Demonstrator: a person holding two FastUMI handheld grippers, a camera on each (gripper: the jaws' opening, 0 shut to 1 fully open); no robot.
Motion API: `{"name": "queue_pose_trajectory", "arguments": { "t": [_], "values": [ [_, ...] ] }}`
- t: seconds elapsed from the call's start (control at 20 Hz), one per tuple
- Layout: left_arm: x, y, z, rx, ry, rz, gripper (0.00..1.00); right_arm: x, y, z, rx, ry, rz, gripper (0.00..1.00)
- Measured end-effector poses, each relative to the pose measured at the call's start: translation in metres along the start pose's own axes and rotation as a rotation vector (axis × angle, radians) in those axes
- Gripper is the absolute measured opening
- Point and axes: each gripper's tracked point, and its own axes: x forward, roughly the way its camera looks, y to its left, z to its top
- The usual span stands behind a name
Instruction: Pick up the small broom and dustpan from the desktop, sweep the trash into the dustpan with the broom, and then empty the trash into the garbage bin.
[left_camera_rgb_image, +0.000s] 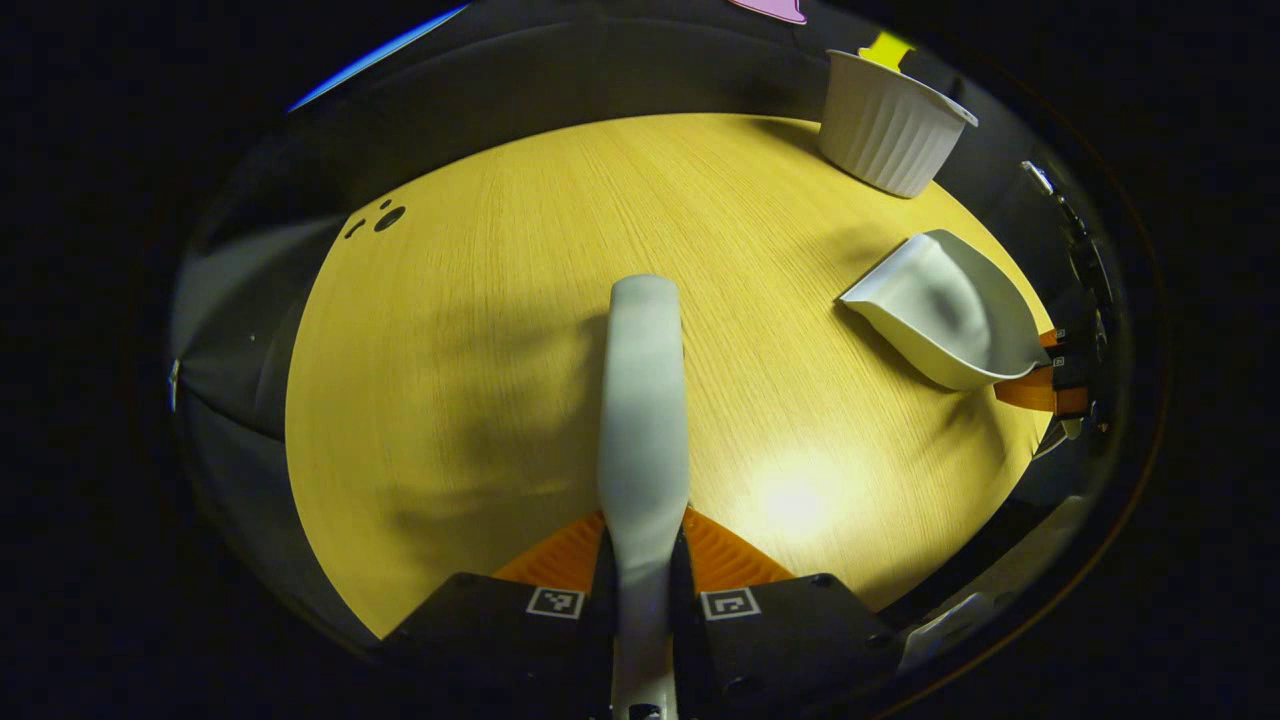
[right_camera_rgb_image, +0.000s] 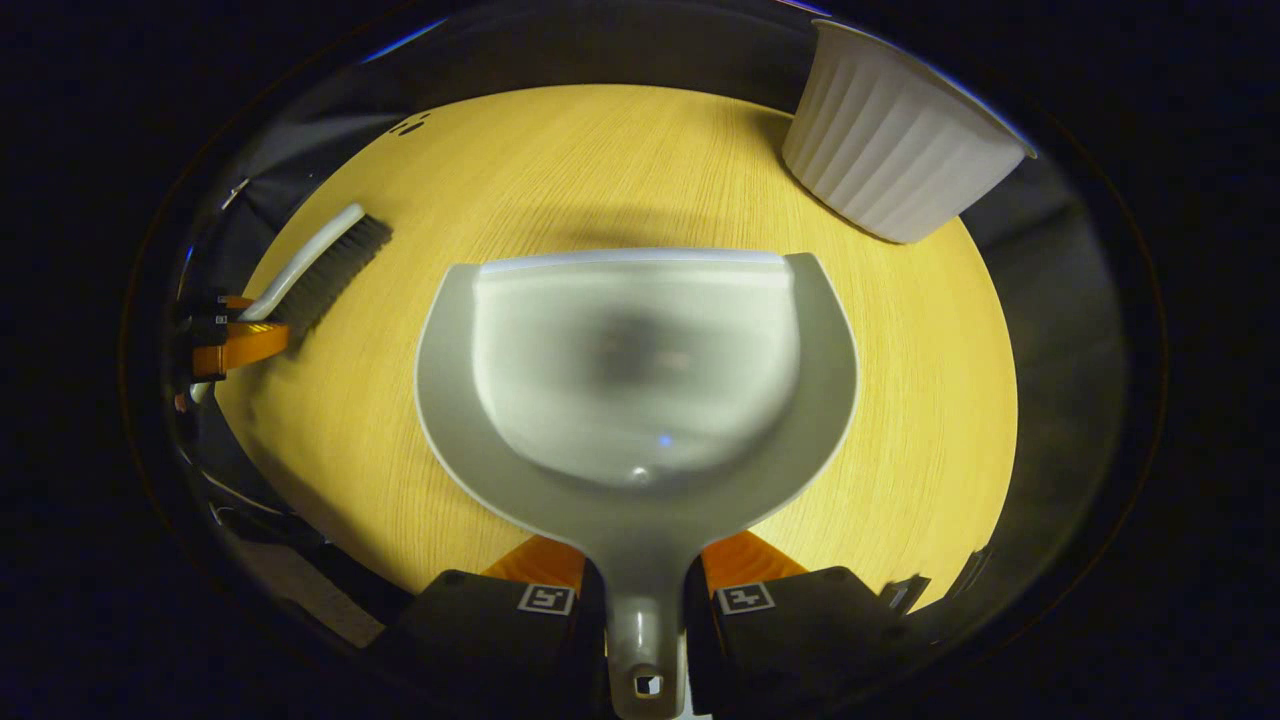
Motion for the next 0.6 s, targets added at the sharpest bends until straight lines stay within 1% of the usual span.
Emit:
{"name": "queue_pose_trajectory", "arguments": {
  "t": [0.1, 0.2, 0.25, 0.3, 0.35, 0.4, 0.45, 0.5, 0.55, 0.6],
  "values": [
    [-0.001, 0.0, 0.0, 0.005, 0.001, 0.001, 0.3, 0.001, 0.0, -0.001, 0.003, 0.01, 0.008, 0.37],
    [-0.002, 0.003, 0.001, 0.014, 0.004, 0.012, 0.29, 0.001, 0.001, -0.003, 0.016, 0.012, 0.021, 0.37],
    [-0.001, 0.005, 0.004, 0.021, -0.004, 0.022, 0.3, 0.002, 0.0, -0.004, 0.018, 0.017, 0.023, 0.41],
    [-0.001, 0.005, 0.006, 0.028, -0.008, 0.033, 0.29, 0.002, -0.001, -0.003, 0.015, 0.013, 0.022, 0.41],
    [0.001, 0.005, 0.005, 0.036, -0.008, 0.039, 0.28, 0.001, -0.001, -0.003, 0.011, 0.012, 0.019, 0.38],
    [0.0, 0.004, 0.004, 0.042, -0.005, 0.042, 0.31, -0.001, -0.001, -0.005, 0.012, 0.013, 0.021, 0.39],
    [0.0, 0.004, 0.004, 0.043, -0.005, 0.045, 0.34, 0.0, 0.001, -0.007, 0.017, 0.012, 0.027, 0.42],
    [0.0, 0.004, 0.003, 0.043, -0.004, 0.045, 0.34, -0.004, 0.002, -0.005, 0.026, 0.007, 0.032, 0.42],
    [0.0, 0.004, 0.003, 0.039, -0.004, 0.046, 0.31, -0.008, 0.001, -0.005, 0.035, 0.007, 0.037, 0.4],
    [-0.002, 0.005, 0.003, 0.037, -0.006, 0.048, 0.31, -0.011, 0.002, -0.005, 0.044, 0.001, 0.042, 0.42]
  ]
}}
